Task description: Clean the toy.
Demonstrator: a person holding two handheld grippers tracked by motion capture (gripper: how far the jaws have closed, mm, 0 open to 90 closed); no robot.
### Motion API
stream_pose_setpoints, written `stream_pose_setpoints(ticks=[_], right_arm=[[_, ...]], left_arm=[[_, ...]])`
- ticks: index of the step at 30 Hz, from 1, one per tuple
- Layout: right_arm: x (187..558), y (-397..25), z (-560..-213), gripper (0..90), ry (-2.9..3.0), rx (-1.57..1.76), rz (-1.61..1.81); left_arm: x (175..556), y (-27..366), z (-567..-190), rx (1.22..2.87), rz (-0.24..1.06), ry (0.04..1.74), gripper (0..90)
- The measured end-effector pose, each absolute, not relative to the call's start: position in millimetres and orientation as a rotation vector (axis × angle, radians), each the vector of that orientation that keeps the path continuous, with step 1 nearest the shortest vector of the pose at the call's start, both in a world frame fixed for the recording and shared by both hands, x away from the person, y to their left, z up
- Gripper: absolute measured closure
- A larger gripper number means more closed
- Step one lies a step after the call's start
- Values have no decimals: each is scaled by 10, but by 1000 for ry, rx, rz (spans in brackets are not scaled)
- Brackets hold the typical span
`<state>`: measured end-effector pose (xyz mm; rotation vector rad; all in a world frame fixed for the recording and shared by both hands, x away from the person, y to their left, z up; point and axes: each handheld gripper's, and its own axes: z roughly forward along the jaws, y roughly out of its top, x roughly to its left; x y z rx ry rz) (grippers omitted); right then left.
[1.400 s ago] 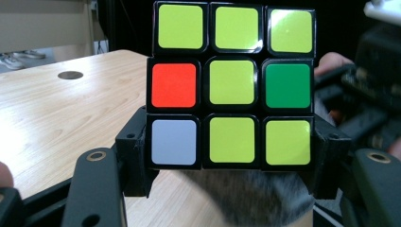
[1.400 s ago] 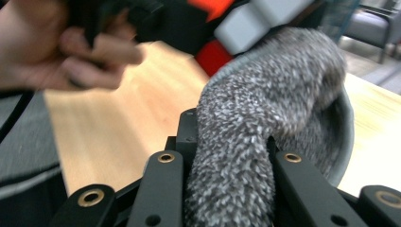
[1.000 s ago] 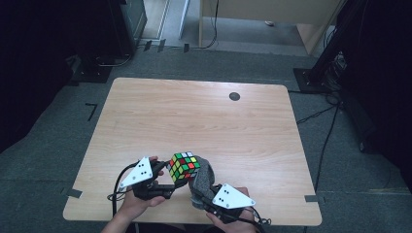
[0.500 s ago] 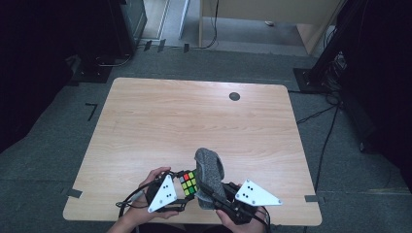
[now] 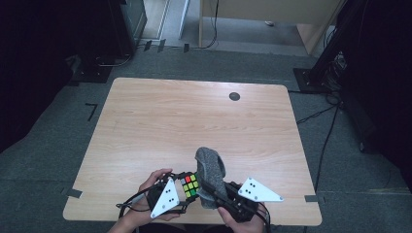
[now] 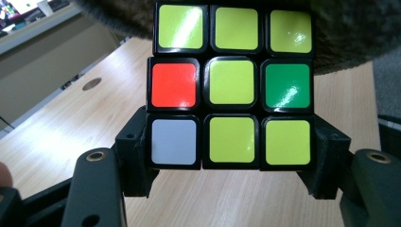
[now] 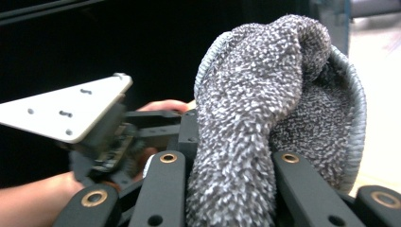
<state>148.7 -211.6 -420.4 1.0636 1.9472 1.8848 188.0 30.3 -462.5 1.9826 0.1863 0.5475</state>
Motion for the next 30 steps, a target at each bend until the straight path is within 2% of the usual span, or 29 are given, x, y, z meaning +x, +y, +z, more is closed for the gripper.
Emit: stream_pose_setpoints(ticks=[3, 8, 13, 18, 20, 26, 30], right_arm=[[1545, -2156, -4275, 747, 1929, 1141, 1982], [1628, -2306, -4387, 747, 1896, 1287, 1870], [1521, -2159, -4245, 739, 1903, 1149, 1939], [1588, -2169, -4385, 739, 1907, 1230, 1927], [1632, -2241, -4425, 739, 1916, 1279, 1809], [1555, -2226, -4249, 729, 1905, 1172, 1915], [1565, -2144, -4317, 723, 1942, 1152, 1916]], left_arm=[[1878, 321, -4598, 1973, 571, 194, 340], [1919, 363, -4584, 1951, 548, 224, 340], [1921, 307, -4664, 2018, 573, 203, 340], [1886, 323, -4623, 1999, 586, 188, 340], [1898, 347, -4605, 1980, 563, 194, 340], [1908, 312, -4646, 2007, 555, 199, 340], [1889, 316, -4613, 1992, 564, 200, 340]])
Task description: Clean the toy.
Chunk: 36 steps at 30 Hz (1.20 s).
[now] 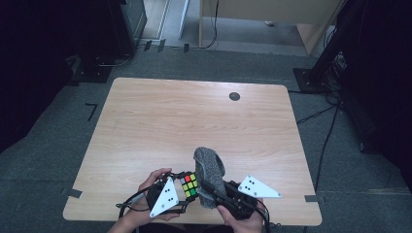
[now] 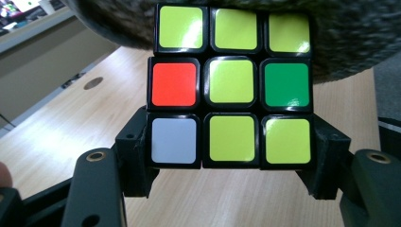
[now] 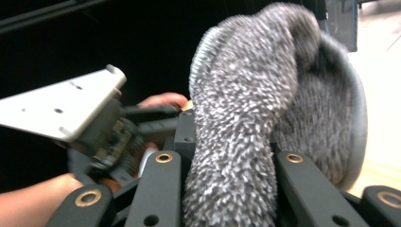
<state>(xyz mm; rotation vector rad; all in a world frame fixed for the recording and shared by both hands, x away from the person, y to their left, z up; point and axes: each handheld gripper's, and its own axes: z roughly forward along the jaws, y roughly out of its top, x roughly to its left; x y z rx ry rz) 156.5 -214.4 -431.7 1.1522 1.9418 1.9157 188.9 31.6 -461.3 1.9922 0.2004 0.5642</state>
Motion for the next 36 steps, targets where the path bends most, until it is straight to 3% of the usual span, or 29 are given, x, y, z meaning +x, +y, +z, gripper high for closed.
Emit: stream_pose_setpoints(ticks=[12, 17, 20, 26, 36], right_arm=[[1854, -2474, -4754, 690, 1947, 1461, 1411], [1926, -2491, -4873, 468, 1936, 1484, 1304], [1924, -2510, -4826, 349, 1900, 1483, 1303], [1815, -2492, -4540, 223, 1796, 1414, 1363], [1683, -2298, -4337, 214, 1815, 1347, 1554]], left_arm=[[2016, 427, -4587, 1947, 514, 302, 340], [2074, 462, -4607, 1944, 484, 354, 340], [2107, 480, -4619, 1934, 472, 386, 340], [2120, 490, -4635, 1933, 479, 402, 340], [2103, 447, -4659, 1944, 476, 388, 340]])
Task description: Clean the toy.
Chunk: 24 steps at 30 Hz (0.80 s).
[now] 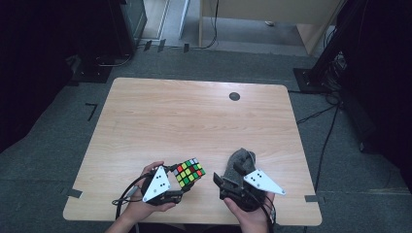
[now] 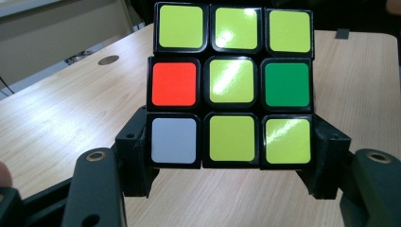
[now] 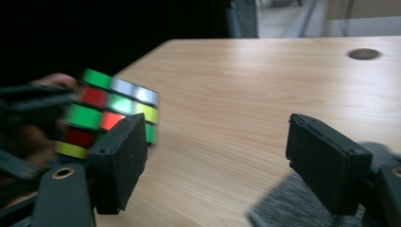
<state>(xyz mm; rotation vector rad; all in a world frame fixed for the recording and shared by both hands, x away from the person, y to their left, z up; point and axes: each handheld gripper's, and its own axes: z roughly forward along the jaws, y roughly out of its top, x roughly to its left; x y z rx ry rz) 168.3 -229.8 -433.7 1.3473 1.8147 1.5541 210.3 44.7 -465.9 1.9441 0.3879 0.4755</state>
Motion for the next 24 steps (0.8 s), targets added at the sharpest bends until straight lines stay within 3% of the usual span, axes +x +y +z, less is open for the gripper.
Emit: stream_pose_setpoints(ticks=[9, 15, 18, 20, 24], right_arm=[[1629, -2050, -4292, 138, 1884, 1422, 1753], [1672, -2014, -4401, 141, 1925, 1542, 1773], [1690, -1996, -4447, 176, 1947, 1582, 1789], [1691, -1992, -4477, 300, 1954, 1608, 1827], [1662, -1979, -4490, 327, 1931, 1631, 1826]], left_arm=[[1986, 332, -4674, 1918, 483, 320, 340], [1875, 243, -4656, 1911, 514, 258, 339], [1831, 198, -4661, 1918, 552, 235, 339], [1816, 174, -4681, 1935, 583, 235, 339], [1826, 164, -4696, 1944, 586, 245, 335]])
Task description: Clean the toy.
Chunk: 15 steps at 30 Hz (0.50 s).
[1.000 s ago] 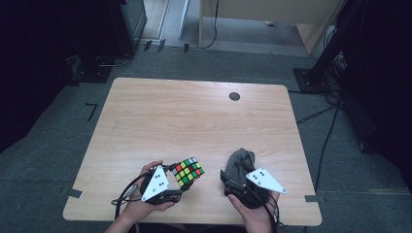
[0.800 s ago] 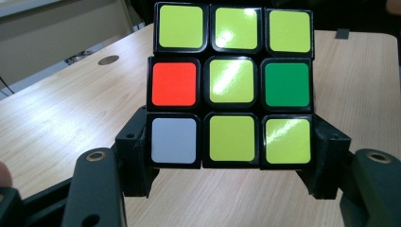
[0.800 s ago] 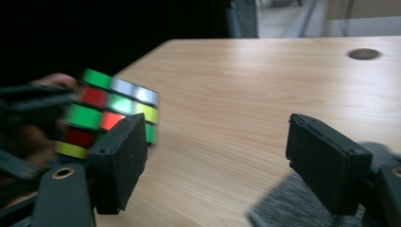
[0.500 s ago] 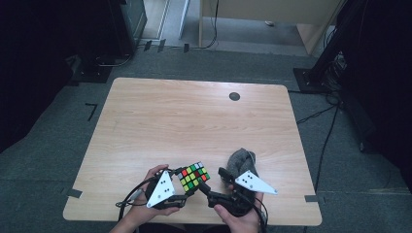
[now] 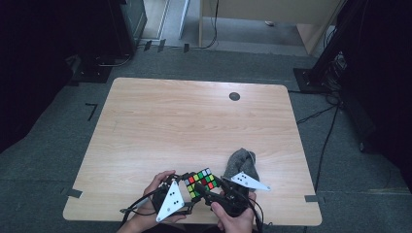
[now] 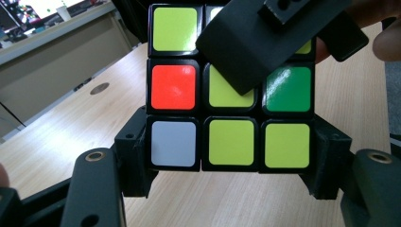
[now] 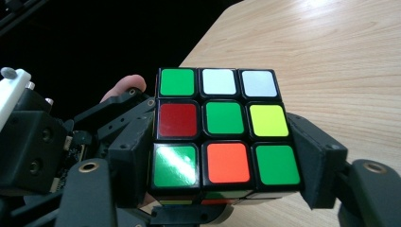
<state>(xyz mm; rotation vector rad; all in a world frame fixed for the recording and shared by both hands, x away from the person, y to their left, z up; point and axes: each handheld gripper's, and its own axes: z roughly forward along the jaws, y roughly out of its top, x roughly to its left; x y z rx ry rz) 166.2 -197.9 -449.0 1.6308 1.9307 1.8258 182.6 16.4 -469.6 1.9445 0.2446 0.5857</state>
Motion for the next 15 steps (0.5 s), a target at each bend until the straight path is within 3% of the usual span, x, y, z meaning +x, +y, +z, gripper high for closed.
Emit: stream_pose_setpoints(ticks=[15], right_arm=[[1617, -1858, -4507, 337, 1979, 1592, 1687]], left_arm=[[1811, 119, -4630, 1960, 563, 257, 333]])
